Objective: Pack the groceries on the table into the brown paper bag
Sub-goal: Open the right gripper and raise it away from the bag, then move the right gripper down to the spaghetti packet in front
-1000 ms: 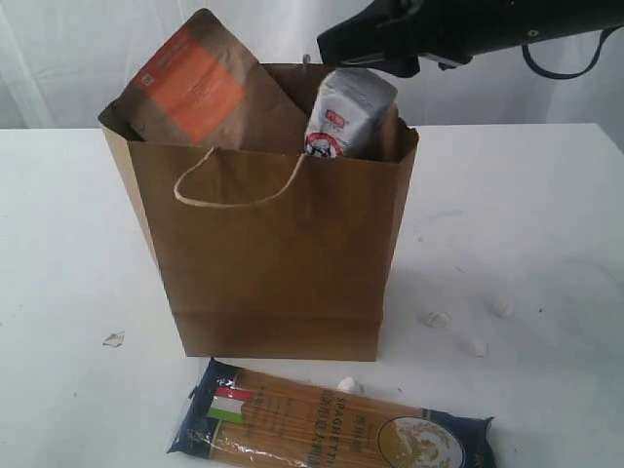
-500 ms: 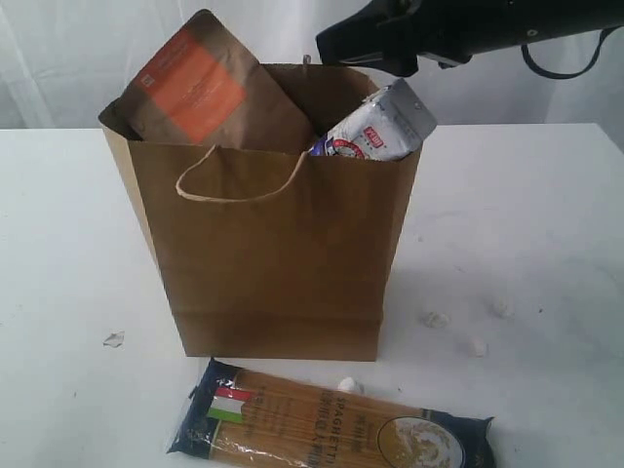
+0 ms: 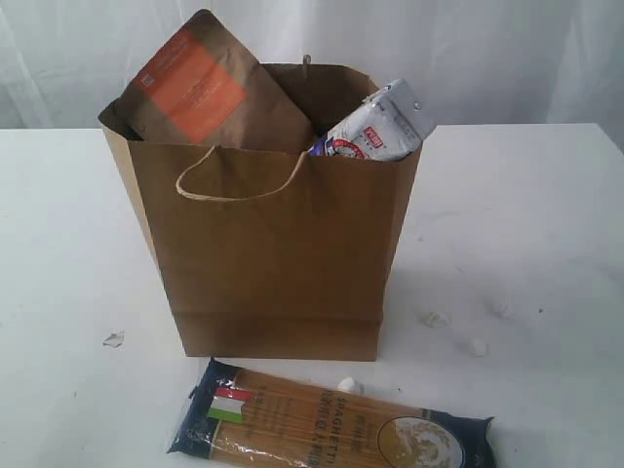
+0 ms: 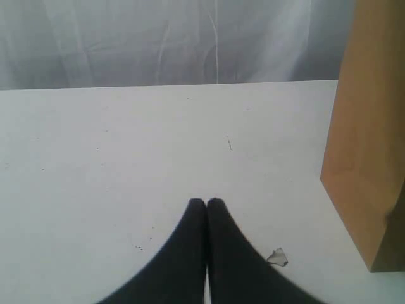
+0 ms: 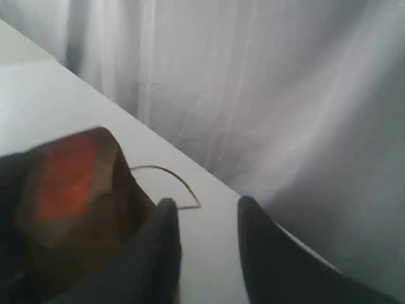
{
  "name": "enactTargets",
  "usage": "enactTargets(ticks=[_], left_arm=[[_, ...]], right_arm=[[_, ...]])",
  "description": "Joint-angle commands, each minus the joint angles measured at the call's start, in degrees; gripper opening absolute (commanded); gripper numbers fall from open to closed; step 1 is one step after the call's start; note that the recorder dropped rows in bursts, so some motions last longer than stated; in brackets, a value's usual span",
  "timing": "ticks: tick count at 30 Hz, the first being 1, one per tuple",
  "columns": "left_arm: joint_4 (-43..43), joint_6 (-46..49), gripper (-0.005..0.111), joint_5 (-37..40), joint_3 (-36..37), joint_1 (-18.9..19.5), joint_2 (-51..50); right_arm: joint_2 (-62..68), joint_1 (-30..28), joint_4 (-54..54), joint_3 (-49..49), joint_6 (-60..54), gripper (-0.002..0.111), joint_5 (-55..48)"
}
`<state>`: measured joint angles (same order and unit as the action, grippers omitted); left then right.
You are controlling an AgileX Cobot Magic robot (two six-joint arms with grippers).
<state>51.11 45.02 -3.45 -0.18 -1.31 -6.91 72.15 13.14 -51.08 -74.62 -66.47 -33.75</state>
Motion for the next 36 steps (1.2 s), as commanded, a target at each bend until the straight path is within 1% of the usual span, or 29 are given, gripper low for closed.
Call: enactTargets(ticks=[1, 4, 8, 11, 13, 15, 17, 22, 24, 26, 29, 32, 33, 34, 36], left_arm=[[0.73, -0.08, 0.000, 0.17, 0.18, 0.01, 0.36], [0.73, -0.08, 0.000, 0.17, 0.18, 0.01, 0.36], [0.73, -0.08, 0.000, 0.17, 0.18, 0.01, 0.36], [0.73, -0.08, 0.000, 0.17, 0.18, 0.01, 0.36], [0.73, -0.08, 0.000, 0.17, 0.18, 0.01, 0.36], [0.73, -0.08, 0.000, 0.17, 0.18, 0.01, 0.36], [0.73, -0.08, 0.000, 0.17, 0.18, 0.01, 0.36], [0.63, -0.08, 0.000, 0.17, 0.18, 0.01, 0.40], [0.63, -0.08, 0.000, 0.17, 0.18, 0.01, 0.40], [0.63, -0.08, 0.000, 0.17, 0.18, 0.01, 0.40], [0.66, -0.08, 0.000, 0.31, 0.18, 0.01, 0.40], [0.21, -0.08, 0.000, 0.36, 0.18, 0.01, 0.40], [-1.13, 0.04, 0.000, 0.61, 0.18, 0.01, 0.40], [-4.99, 0.34, 0.000, 0.92, 0.18, 0.01, 0.40], [-19.85, 1.15, 0.000, 2.60, 0.18, 0.01, 0.40]], right_arm=[[-3.16, -0.04, 23.55, 0.01, 15.11, 0.019, -2.98], [-3.23, -0.04, 43.65, 0.01, 27.25, 0.012, -12.58], [-1.42, -0.04, 63.72, 0.01, 41.24, 0.005, -27.51], [-0.61, -0.17, 74.03, 1.10, 52.21, 0.003, -33.42], [-0.61, -0.57, 77.18, 2.40, 57.67, 0.003, -34.34], [-0.61, -1.08, 76.35, 3.59, 61.40, 0.003, -34.48], [-0.61, -1.08, 71.80, 5.33, 61.62, 0.003, -34.48], [-0.74, -1.08, 52.04, 10.01, 49.26, 0.003, -33.77], [-0.74, -1.08, 41.67, 12.38, 42.12, 0.003, -33.65], [-0.74, -0.65, 33.67, 14.56, 34.69, 0.003, -33.76], [-0.74, 2.13, 27.34, 17.60, 26.34, 0.003, -33.76], [-0.74, 6.73, 24.99, 19.37, 22.55, 0.003, -33.52], [-0.74, 8.19, 24.99, 19.64, 22.55, 0.003, -32.82], [-0.74, 9.63, 24.99, 19.99, 22.55, 0.003, -32.00], [-0.74, 12.90, 25.12, 20.74, 21.83, 0.003, -29.98]])
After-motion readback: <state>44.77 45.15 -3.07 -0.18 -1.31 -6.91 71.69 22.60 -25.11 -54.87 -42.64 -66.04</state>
